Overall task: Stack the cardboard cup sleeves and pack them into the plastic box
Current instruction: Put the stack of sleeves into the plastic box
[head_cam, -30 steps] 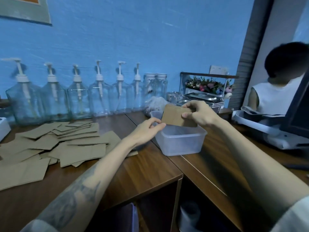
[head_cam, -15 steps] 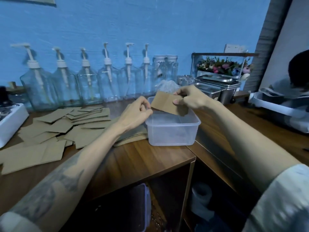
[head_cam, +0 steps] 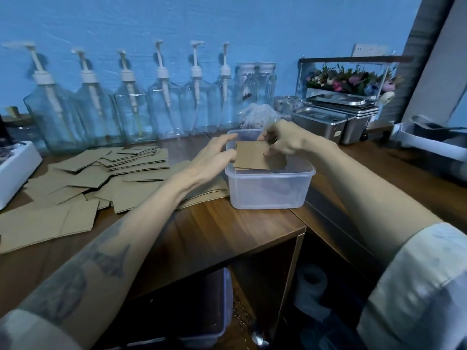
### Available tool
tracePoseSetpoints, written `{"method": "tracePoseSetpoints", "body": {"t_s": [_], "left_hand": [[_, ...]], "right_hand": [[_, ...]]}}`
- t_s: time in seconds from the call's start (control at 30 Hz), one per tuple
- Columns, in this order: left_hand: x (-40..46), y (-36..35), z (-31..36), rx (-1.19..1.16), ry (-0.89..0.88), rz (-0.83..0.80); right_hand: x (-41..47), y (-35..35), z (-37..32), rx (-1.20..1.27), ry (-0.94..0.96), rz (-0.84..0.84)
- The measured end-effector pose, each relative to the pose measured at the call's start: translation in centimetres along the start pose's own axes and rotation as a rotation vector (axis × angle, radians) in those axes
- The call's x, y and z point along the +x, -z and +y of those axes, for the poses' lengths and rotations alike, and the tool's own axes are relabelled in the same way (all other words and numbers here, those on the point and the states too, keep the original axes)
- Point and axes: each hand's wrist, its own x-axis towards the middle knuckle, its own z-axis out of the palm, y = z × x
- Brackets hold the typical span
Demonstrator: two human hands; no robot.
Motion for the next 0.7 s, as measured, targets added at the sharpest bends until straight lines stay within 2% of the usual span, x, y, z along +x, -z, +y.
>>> {"method": "tracePoseSetpoints", "body": {"t_s": [0.23,0.37,0.7], "left_hand": [[0.0,-0.2,-0.2,-0.055,-0.014,-0.024],[0.2,-0.2,-0.6,-0.075,-0.012,-0.017],[0.5,-0.6,-0.7,-0.096,-0.053,-0.004]], "right_hand": [[2.1,0.0,0.3,-0.184,-0.019,0.018],[3.1,-0.4,0.1,-0.341,-0.004,0.084],[3.5,-0.2,0.8,-0.536,0.094,0.203]]}}
